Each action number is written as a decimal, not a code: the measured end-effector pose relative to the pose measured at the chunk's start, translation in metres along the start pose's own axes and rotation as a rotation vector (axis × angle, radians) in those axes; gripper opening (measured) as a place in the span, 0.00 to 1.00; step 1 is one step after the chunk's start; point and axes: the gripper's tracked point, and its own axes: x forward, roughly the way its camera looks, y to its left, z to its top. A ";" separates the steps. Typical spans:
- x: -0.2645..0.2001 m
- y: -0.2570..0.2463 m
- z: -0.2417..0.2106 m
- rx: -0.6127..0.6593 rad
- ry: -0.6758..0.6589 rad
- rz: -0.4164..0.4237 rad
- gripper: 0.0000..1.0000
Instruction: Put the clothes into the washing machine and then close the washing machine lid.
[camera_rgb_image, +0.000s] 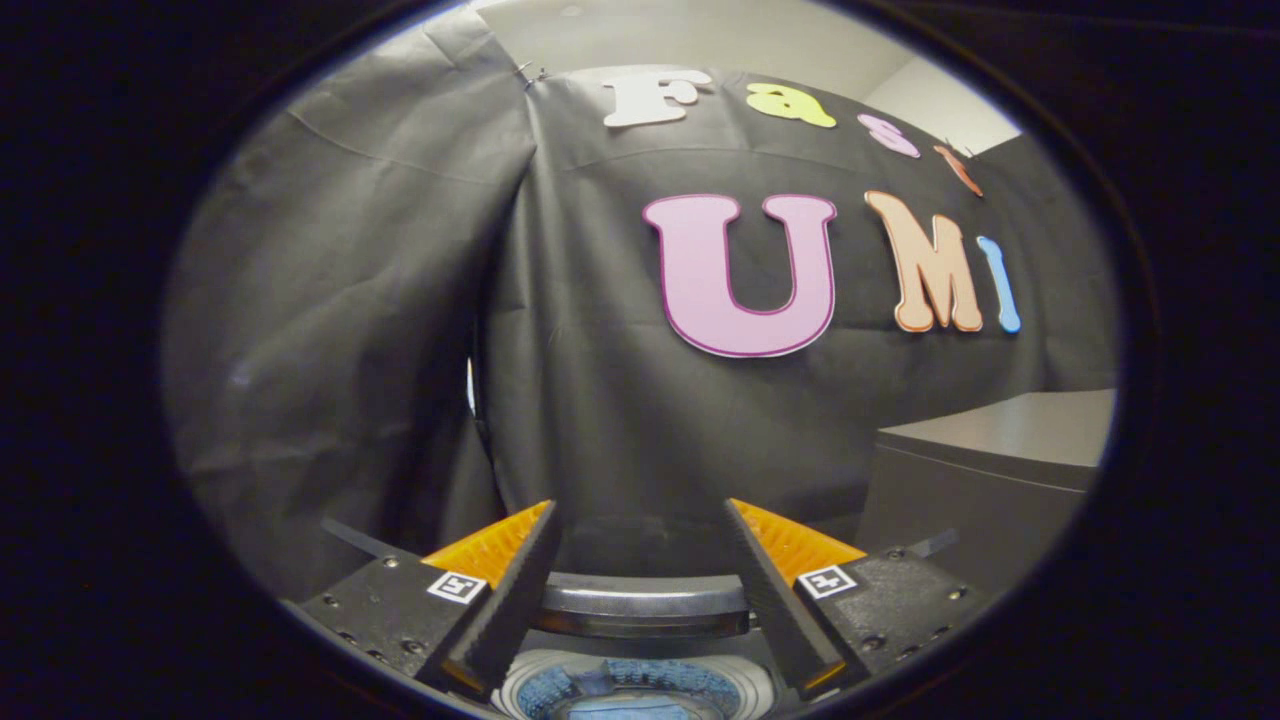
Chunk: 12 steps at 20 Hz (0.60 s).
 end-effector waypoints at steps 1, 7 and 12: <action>-0.005 -0.001 -0.006 -0.015 0.019 -0.004 0.97; -0.026 -0.001 -0.013 -0.053 0.055 -0.023 0.97; -0.045 -0.003 -0.005 0.049 0.074 -0.033 0.97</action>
